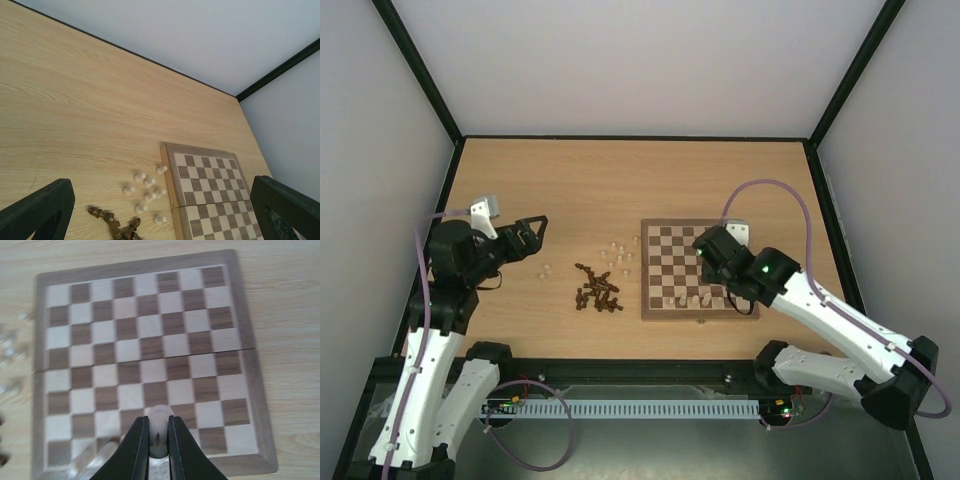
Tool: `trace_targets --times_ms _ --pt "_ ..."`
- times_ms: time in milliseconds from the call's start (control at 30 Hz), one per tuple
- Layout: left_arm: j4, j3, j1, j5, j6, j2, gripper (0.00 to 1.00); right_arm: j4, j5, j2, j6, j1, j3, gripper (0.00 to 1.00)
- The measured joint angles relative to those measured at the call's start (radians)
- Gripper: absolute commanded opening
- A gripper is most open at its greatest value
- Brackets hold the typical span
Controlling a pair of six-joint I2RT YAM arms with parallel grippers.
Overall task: Set up the chess pieces on the board
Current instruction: Place the chess piece on the chessboard.
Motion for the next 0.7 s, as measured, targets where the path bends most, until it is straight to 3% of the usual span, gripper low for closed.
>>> trace_targets --times_ms 200,700 --pt "0.040 -0.008 -0.002 0.038 0.013 0.055 0.99 0.049 -0.026 0.017 0.014 -0.164 -0.081 0.06" --pt "0.090 -0.032 -0.081 0.080 0.023 0.116 0.99 0.051 -0.139 -0.046 0.193 -0.170 -0.275 0.06"
